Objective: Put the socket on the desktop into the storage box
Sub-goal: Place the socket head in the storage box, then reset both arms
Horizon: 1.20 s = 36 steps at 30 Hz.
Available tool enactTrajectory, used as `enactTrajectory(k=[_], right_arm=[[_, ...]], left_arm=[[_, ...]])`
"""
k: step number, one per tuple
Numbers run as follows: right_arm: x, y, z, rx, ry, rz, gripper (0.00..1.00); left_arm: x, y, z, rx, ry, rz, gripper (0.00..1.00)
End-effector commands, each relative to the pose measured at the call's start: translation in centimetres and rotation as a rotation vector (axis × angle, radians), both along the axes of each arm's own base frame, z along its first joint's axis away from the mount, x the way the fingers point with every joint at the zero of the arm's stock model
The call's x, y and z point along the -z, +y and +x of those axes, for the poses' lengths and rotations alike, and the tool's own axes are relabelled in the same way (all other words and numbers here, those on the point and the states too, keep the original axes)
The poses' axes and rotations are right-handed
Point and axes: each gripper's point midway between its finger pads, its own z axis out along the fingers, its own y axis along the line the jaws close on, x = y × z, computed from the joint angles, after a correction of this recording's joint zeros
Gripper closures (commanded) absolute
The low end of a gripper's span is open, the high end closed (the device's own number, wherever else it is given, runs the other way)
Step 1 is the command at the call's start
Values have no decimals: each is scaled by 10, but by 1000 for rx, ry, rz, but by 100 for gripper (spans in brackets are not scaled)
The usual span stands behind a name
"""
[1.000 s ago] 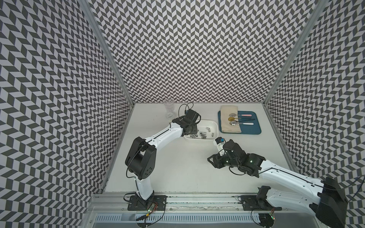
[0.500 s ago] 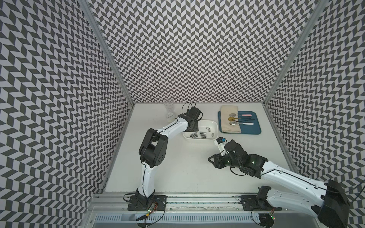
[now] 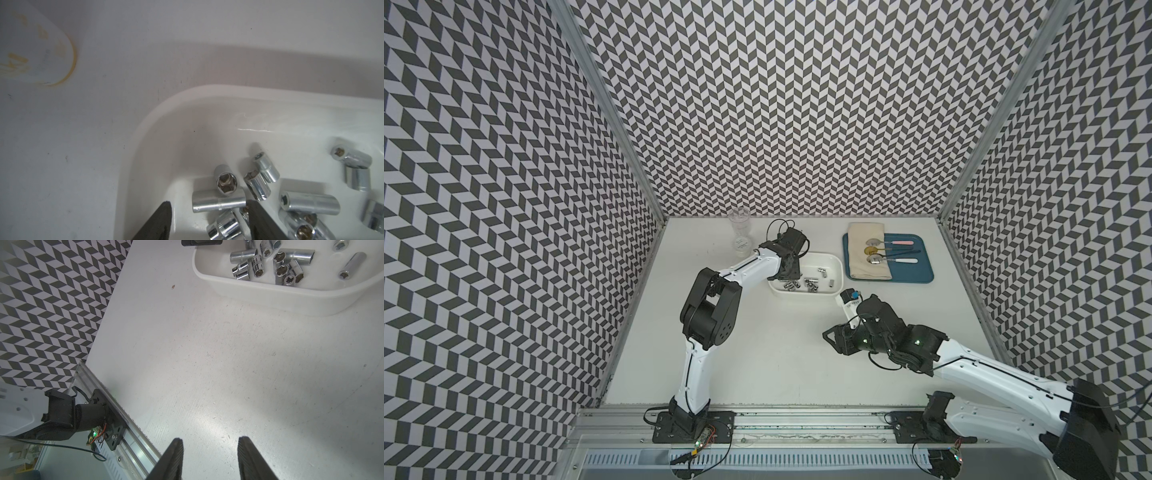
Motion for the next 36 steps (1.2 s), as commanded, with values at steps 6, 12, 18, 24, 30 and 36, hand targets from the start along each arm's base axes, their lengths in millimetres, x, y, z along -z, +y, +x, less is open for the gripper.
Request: enactTrajectory(k=[6, 12, 18, 24, 30, 36], right_arm=[[-14, -4, 9, 42, -56, 22, 53], [-29, -11, 25, 98, -117, 31, 51], [-52, -25, 60, 180, -185, 26, 0], [-82, -61, 107, 354, -301, -9, 0], [-100, -122, 151, 606, -428, -94, 0], [-115, -173, 165, 778, -611, -153, 0]], left_arm=[[-43, -2, 5, 9, -75, -39, 37], [-87, -5, -12, 58, -160, -132, 34], [-124, 9, -42, 96, -262, -202, 19], [-151, 57, -65, 45, -390, -202, 1], [-178, 132, -74, -53, -565, -149, 1], [-182, 211, -87, -180, -717, -58, 2]])
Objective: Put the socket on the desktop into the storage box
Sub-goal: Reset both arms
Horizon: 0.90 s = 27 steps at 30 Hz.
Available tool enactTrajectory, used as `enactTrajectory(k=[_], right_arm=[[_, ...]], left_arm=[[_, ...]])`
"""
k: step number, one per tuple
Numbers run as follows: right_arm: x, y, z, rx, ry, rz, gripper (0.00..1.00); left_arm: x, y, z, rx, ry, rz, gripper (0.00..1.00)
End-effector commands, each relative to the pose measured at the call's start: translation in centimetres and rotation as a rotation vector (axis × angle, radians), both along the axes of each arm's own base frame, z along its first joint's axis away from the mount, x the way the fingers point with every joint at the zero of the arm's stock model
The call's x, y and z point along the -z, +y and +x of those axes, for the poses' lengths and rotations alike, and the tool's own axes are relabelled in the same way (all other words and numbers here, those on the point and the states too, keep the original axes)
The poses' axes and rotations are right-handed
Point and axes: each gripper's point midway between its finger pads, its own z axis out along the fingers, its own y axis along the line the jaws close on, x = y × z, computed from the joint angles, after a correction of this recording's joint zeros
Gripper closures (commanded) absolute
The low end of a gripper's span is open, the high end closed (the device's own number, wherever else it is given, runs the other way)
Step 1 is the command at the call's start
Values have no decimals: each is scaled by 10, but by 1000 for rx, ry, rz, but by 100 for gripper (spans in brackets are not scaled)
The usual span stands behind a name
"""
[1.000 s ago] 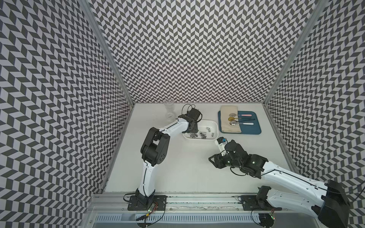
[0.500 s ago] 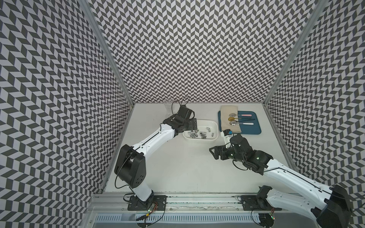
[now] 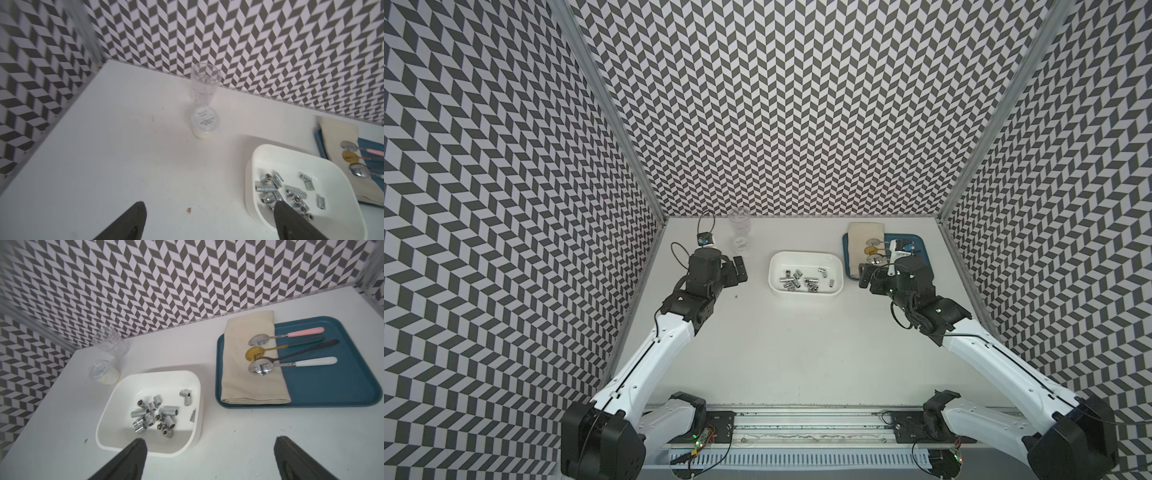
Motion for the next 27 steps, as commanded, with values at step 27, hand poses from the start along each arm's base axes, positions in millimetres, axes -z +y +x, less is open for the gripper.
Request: enactTrajectory(k=[27], right_arm=[[47, -122, -14, 297, -523, -226, 0]], left_arm=[[66, 63, 2, -70, -495, 231, 1]])
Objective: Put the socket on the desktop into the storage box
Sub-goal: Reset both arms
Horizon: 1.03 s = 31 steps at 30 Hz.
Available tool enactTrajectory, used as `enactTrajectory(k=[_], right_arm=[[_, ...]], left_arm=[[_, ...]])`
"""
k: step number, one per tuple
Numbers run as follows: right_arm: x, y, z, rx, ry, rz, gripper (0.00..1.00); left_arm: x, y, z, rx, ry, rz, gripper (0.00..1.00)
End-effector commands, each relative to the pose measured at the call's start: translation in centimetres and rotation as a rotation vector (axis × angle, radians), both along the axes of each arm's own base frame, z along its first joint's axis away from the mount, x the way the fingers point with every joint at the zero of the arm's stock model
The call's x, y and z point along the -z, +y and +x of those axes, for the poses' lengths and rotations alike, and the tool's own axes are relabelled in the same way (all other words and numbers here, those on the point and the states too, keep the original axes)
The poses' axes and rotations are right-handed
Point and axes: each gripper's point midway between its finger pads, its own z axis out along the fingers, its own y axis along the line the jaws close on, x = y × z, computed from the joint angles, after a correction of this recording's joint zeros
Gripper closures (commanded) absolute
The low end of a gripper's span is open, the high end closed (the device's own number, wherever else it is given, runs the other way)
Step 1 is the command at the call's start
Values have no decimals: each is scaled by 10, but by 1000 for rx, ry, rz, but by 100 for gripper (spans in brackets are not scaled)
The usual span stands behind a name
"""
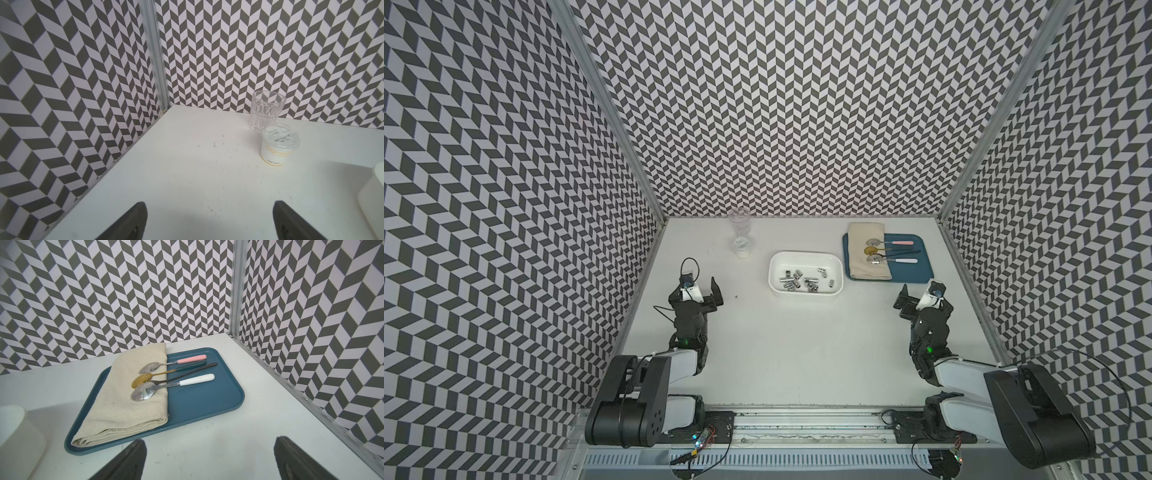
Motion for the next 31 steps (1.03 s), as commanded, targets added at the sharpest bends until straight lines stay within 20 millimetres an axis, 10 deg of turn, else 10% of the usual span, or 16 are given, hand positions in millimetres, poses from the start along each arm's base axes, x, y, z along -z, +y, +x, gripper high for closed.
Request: enactTrajectory(k=[1, 8, 13, 31], right_arm=[[-53, 15, 9, -100, -227, -36, 1], [-45, 11, 10, -144, -297, -33, 0], [-27, 8, 51, -109, -139, -6, 0], [-27, 12, 41, -114, -163, -29, 0]], left_arm=[[-28, -12, 2, 75, -158, 19, 1], [-7, -15, 27, 85, -79, 27, 1], [-6, -15, 25, 82, -64, 25, 1], [-4, -16, 29, 116, -54, 15, 1]])
